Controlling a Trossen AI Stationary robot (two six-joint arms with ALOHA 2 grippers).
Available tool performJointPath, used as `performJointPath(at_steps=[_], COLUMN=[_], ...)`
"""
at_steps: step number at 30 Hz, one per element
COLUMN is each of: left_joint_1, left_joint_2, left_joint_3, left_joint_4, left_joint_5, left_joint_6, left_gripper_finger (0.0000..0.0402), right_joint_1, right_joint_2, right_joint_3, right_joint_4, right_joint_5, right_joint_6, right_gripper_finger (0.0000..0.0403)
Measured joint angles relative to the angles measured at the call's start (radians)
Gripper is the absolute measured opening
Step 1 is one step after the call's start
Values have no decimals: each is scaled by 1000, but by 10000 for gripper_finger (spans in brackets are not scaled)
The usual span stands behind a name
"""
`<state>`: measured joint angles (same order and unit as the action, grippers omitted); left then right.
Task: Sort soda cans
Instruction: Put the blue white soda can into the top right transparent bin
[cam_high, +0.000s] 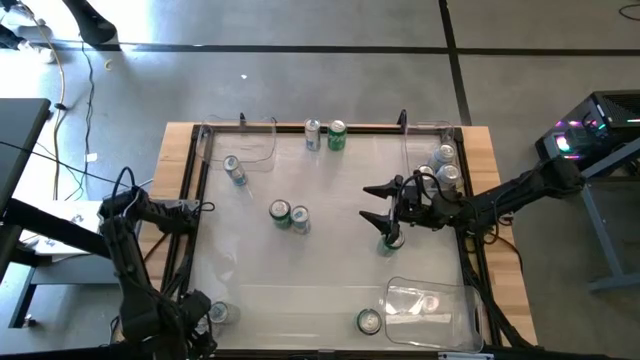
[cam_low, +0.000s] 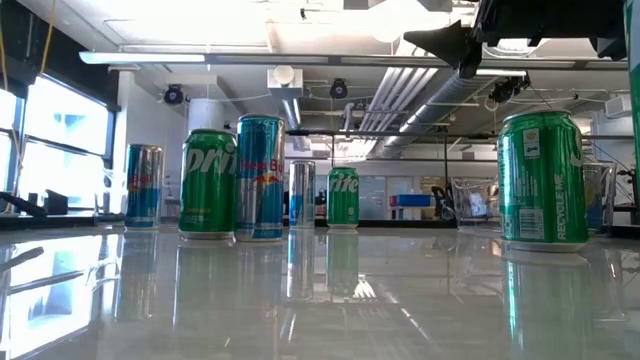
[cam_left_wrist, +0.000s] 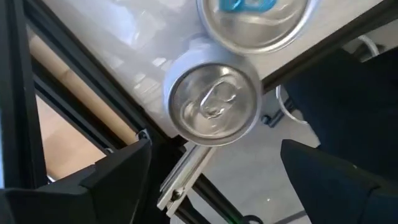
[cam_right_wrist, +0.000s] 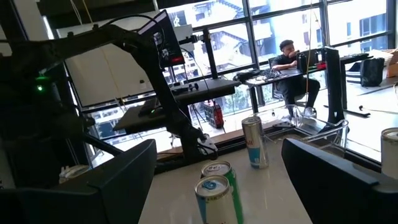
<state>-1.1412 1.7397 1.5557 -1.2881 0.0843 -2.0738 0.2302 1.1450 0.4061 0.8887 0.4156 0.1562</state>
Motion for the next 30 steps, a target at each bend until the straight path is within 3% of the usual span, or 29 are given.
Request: performJointPath(at_steps=[10, 21, 24, 30], left_joint_1=[3, 4, 4, 4], left_joint_2=[0, 0, 0, -1], left_joint_3=[-73, -204, -204, -205], left_joint_4=[21, 200, 202, 245], left_joint_5=[-15, -21, -58, -32], left_joint_6=[8, 8, 8, 46], left_gripper_finger=[358, 355, 343, 295], right_joint_1=[0, 0, 0, 0], right_joint_2=[0, 0, 0, 0], right_joint_3=[0, 0, 0, 0], right_joint_4=[-12, -37, -38, -38], right_joint_5=[0, -1, -2, -4], right_joint_6=[1, 26, 27, 30], right_gripper_finger=[342, 342, 342, 342])
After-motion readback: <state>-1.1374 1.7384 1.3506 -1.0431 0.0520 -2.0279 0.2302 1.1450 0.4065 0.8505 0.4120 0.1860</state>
